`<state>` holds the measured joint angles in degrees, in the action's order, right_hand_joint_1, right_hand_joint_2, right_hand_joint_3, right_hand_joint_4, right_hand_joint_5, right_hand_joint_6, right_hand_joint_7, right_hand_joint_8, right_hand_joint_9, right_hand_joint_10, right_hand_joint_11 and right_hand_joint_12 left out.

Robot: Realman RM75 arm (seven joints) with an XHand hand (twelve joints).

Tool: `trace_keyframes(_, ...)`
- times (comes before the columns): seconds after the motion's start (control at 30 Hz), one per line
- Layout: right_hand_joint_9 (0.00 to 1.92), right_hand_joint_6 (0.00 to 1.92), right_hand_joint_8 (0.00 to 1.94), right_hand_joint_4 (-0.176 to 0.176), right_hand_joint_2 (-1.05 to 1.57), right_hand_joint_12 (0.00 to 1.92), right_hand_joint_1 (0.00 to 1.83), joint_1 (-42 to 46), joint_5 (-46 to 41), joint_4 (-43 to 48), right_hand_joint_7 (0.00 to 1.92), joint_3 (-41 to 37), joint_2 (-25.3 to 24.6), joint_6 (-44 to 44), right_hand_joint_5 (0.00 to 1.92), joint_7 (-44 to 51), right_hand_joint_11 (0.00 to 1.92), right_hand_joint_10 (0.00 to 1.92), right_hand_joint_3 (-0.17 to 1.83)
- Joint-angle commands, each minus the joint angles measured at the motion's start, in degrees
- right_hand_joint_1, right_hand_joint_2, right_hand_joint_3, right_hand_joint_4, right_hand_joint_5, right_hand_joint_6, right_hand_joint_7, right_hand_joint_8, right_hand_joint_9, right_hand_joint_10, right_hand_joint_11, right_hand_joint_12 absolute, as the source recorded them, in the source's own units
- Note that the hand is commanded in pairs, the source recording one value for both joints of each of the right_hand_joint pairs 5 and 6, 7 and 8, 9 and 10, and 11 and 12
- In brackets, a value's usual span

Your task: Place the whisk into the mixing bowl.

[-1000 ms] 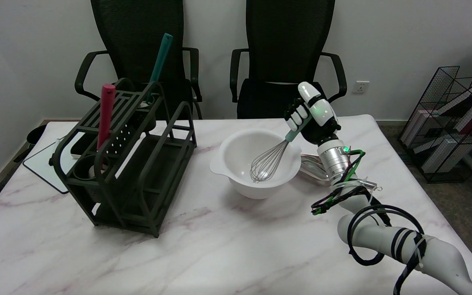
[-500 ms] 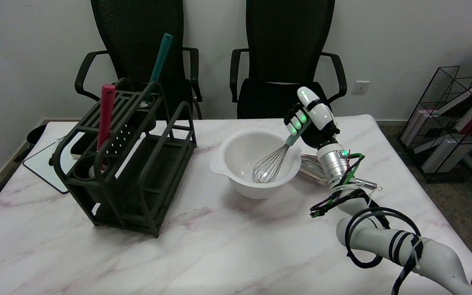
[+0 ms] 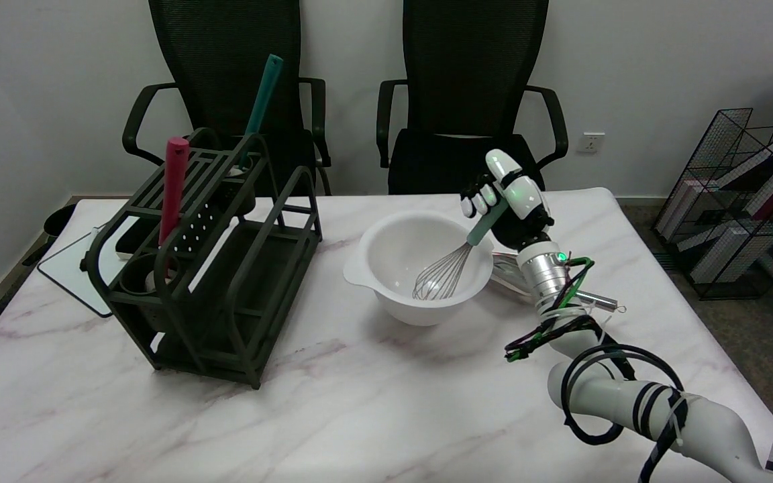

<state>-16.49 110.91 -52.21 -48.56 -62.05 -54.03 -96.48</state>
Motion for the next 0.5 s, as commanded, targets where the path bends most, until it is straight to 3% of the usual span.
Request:
trace_keyframes(0.03,1.49,1.31,1.58,0.000,1.08,1.30,0.86,0.3,-0.1,0.9,1.58,0.1,-0.7,-0.5,1.31,0.2,1.30,1.49,1.16)
trace_keyframes(0.3,1.38,1.13,1.50,0.000,0.92,1.22,0.89,0.4,-0.1,0.9,1.50,0.0,-0.7,-0.7,1.13,0.2,1.22,1.38,1.24)
trace_keyframes(0.43,1.17,0.85,1.35,0.000,0.73,1.14,0.95,0.4,-0.1,1.0,1.35,-0.4,-0.7,-1.7,0.85,0.2,1.14,1.17,1.35)
trace_keyframes(0.5,0.91,0.72,1.19,0.000,0.63,1.03,0.96,0.4,-0.1,1.2,1.19,-0.8,-0.7,-2.2,0.72,0.2,1.03,0.91,1.40)
